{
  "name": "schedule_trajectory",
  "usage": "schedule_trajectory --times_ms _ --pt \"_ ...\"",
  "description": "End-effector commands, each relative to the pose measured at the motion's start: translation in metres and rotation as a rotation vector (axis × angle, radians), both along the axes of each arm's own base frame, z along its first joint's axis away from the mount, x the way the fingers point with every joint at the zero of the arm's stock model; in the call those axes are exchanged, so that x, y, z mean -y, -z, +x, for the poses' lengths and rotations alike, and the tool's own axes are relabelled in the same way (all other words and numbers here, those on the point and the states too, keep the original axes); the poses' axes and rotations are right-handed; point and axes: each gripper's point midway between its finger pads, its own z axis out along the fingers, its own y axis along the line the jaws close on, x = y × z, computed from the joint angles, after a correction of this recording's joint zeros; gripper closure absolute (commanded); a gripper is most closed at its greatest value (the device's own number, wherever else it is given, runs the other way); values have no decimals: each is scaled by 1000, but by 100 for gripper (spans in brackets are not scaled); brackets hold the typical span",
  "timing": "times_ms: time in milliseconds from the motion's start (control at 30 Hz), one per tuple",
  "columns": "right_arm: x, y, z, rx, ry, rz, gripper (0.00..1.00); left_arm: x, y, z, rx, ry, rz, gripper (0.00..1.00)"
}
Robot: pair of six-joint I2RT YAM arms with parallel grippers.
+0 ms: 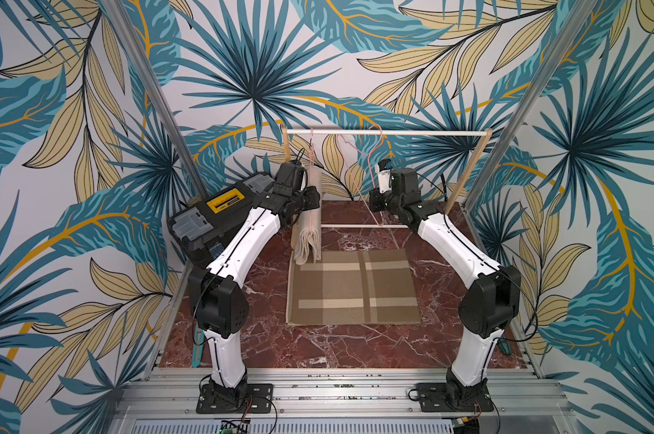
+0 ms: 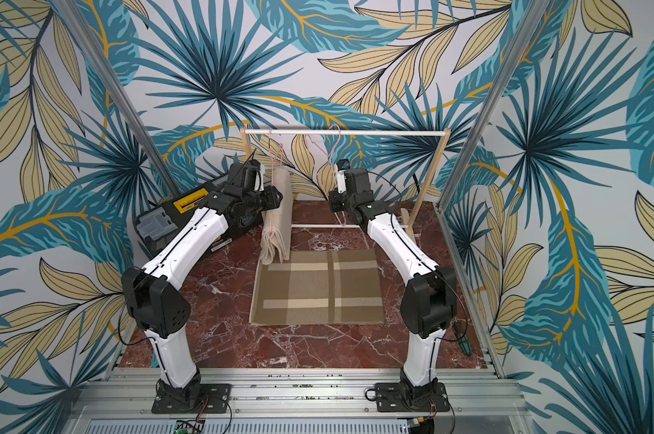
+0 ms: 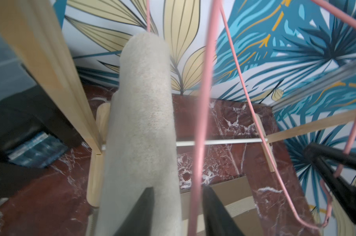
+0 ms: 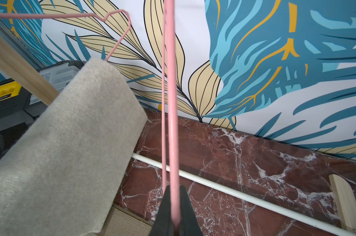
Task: Hang the scarf on the hanger
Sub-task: Pick up the hanger from the clothesline.
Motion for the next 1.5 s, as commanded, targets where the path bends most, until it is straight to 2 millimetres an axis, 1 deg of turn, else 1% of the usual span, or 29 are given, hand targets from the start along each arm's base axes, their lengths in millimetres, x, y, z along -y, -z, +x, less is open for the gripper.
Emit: schedule_trajectory --times_ms 0,33,67,100,133,167,233,267,367,467,500,600,700,733,767,833,900,933,967,1000,1033,1133,1200,1367,1467 --pt "11 -40 -8 71 35 40 100 -9 -23 -6 51 -12 -16 42" --pt "13 -44 -9 76 38 41 100 -10 -25 -7 54 -15 -16 37" --pt "15 -48 -11 84 41 40 100 -11 -27 -8 59 -16 -16 29" --pt "17 -52 -12 93 46 41 100 -11 -29 -9 62 -17 -17 20" --pt "19 -58 -14 103 51 43 100 -12 -33 -11 70 -16 -18 5" --pt "21 -66 -17 120 55 44 100 -14 -38 -14 81 -20 -20 0" --pt "26 -78 -23 139 60 46 100 -18 -49 -20 107 -32 -22 0" --pt "26 -83 -25 140 59 44 100 -21 -57 -25 126 -38 -25 0" --pt "28 -85 -36 114 48 26 100 -29 -77 -41 166 -47 -29 0" --pt "33 -74 -56 62 43 5 100 -35 -93 -61 187 -39 -27 0" --pt "35 -63 -64 31 42 -7 100 -35 -96 -69 183 -26 -30 0" --pt "42 -44 -95 -22 43 -30 100 -31 -103 -94 186 8 -78 0" --pt "45 -27 -126 -56 51 -59 100 -15 -110 -116 204 45 -127 0" --pt "45 -26 -136 -53 52 -68 100 -5 -111 -123 207 69 -142 0" --pt "45 -20 -146 -58 56 -82 100 7 -112 -130 208 90 -166 0" --pt "45 -5 -161 -80 68 -101 100 33 -108 -142 200 125 -223 0" --pt "44 10 -171 -97 93 -119 100 61 -96 -152 175 154 -292 0" --pt "44 17 -174 -102 114 -128 100 75 -93 -157 172 173 -328 0" --pt "45 25 -177 -106 132 -136 100 87 -82 -161 153 182 -353 0" --pt "46 31 -179 -109 151 -141 100 98 -74 -165 134 187 -372 0" --pt "42 35 -184 -106 153 -146 100 105 -69 -168 120 186 -395 0" --pt "38 46 -193 -110 168 -163 100 118 -57 -175 95 187 -431 0" --pt "34 52 -200 -111 161 -168 100 122 -54 -176 91 177 -437 0" --pt "24 64 -221 -120 136 -178 100 129 -54 -171 120 152 -437 0" --pt "20 64 -230 -122 120 -172 100 135 -47 -166 107 147 -435 0"
